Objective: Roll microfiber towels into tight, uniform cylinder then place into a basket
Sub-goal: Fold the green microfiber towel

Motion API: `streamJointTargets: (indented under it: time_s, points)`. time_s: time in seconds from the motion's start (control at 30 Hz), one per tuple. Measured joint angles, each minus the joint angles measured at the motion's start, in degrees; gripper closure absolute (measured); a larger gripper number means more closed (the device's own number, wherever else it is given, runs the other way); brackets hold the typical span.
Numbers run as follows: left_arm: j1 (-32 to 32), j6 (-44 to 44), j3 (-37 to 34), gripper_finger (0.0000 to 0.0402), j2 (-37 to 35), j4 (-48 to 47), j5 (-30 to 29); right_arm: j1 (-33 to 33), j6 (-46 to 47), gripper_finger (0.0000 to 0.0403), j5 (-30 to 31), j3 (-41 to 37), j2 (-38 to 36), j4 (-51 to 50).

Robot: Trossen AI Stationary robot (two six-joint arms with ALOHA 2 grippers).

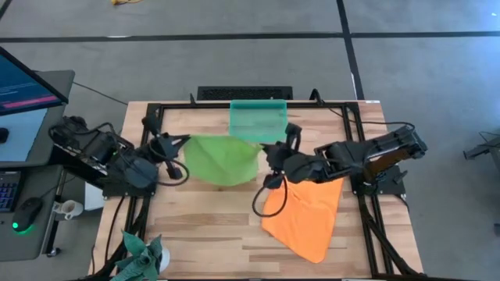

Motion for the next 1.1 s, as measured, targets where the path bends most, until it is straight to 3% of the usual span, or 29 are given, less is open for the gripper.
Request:
streamJointTargets:
  time_s: [0.27, 0.5, 0.67, 0.87, 1.1]
  points:
    - [2.09, 2.0, 1.02, 0.0401, 0.02, -0.25, -0.4, -4.68, -1.5, 0.0392, 1.89, 0.61, 0.01, 0.19]
    - [12.28, 10.08, 0.98, 0.0401, 0.02, -0.75, -0.58, -9.16, -5.42, 0.0399, 4.72, 0.61, 0.01, 1.98]
    - [18.0, 12.99, 0.98, 0.0401, 0.02, -0.59, -1.58, -8.51, -8.51, 0.0391, 4.05, 0.61, 0.01, 3.67]
    - [16.34, 5.21, 0.15, 0.0401, 0.0, -1.85, 9.72, -4.12, -2.2, 0.0397, 1.12, 0.59, 0.01, -2.85]
    - [7.59, -15.21, -8.13, 0.0401, 0.02, -6.67, 19.59, 1.95, 15.75, 0.039, -5.89, 0.22, 3.17, -15.19]
